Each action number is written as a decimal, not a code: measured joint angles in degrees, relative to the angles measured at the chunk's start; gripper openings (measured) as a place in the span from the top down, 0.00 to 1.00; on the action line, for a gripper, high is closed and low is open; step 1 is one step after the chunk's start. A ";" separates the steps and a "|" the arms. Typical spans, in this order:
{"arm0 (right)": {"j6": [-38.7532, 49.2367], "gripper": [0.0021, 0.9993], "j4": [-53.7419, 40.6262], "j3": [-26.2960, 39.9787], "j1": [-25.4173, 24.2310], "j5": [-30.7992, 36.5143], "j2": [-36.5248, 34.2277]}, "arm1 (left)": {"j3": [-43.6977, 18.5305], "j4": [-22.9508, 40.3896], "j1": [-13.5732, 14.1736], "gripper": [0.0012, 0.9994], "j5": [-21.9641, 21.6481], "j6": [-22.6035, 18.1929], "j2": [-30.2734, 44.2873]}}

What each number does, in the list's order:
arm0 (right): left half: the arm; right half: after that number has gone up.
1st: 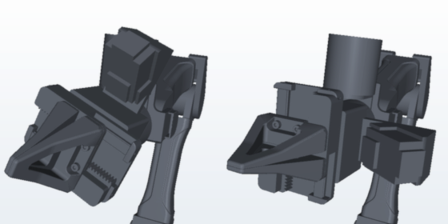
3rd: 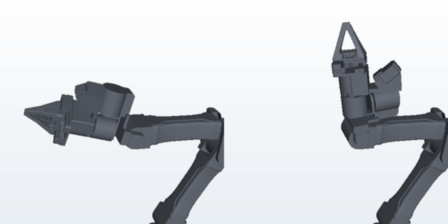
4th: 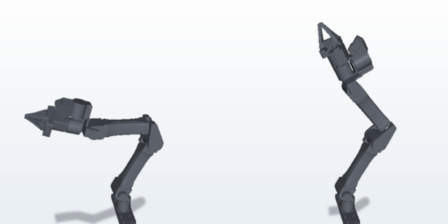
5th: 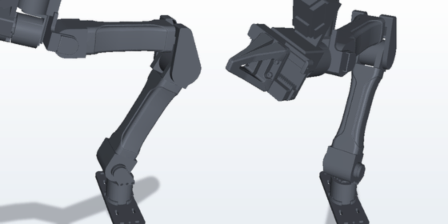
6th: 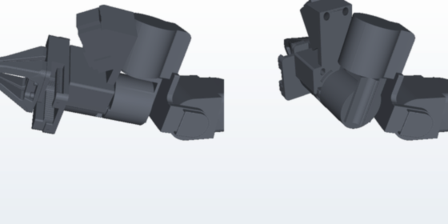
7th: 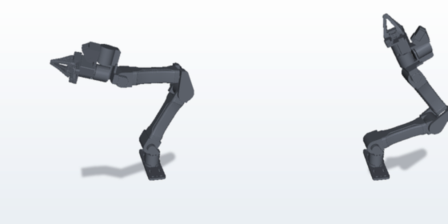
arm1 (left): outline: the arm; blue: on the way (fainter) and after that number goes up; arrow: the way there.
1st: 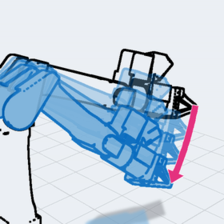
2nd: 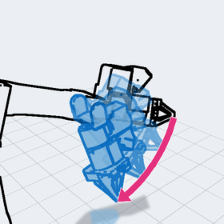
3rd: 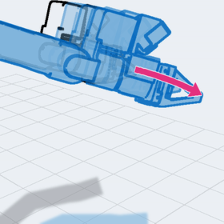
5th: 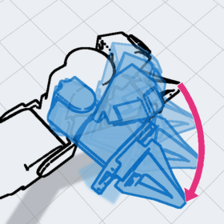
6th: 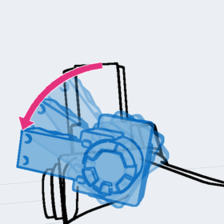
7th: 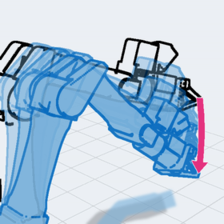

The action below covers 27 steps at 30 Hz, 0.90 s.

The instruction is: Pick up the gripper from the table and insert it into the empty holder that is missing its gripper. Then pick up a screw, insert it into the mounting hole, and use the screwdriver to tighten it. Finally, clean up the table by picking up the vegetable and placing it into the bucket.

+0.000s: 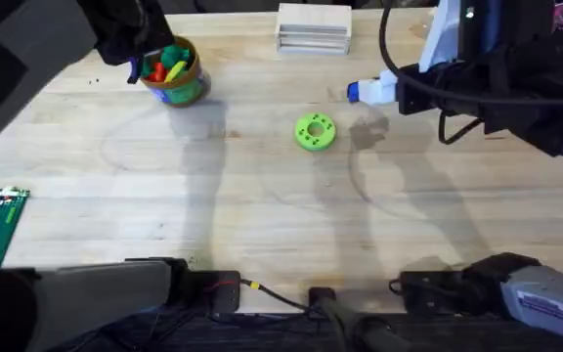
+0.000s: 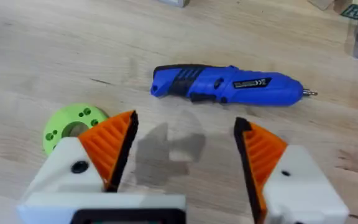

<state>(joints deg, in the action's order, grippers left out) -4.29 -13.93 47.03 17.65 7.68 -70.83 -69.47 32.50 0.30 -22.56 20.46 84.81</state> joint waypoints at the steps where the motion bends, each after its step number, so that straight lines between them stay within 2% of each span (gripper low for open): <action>1: 0.00 0.01 0.00 0.00 0.02 0.00 0.00 | 0.00 -0.44 -0.40 0.98 -0.11 0.91 0.25; 7: 0.00 0.01 -0.02 0.00 0.02 0.00 0.00 | 0.00 -5.86 -1.08 0.98 -0.86 4.94 0.31; 18: 0.00 0.01 -0.26 0.00 0.01 0.00 0.00 | 0.00 -9.37 -1.59 0.98 -1.07 6.42 0.72; 19: 0.00 0.01 -0.26 0.00 0.01 0.00 0.00 | 0.00 -9.19 -1.68 0.91 -1.06 6.45 1.03; 20: 0.00 0.01 -0.26 0.00 0.02 0.00 0.00 | 0.00 -9.12 -1.69 0.78 -1.05 6.51 1.34; 24: 0.00 0.01 -0.26 0.00 0.02 0.00 0.00 | 0.00 -9.14 -1.69 0.16 -0.54 6.65 2.38; 25: 0.00 0.01 -0.26 0.00 0.02 0.00 0.00 | 0.00 -9.14 -1.69 0.05 -0.36 6.90 2.47; 27: 0.00 0.01 -0.26 0.00 0.00 0.00 0.00 | 0.00 -9.12 -1.69 0.01 0.03 6.98 2.52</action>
<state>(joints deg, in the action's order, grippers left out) -4.29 -14.20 47.03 17.65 7.68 -70.83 -69.47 23.37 -1.39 -22.54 27.44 87.33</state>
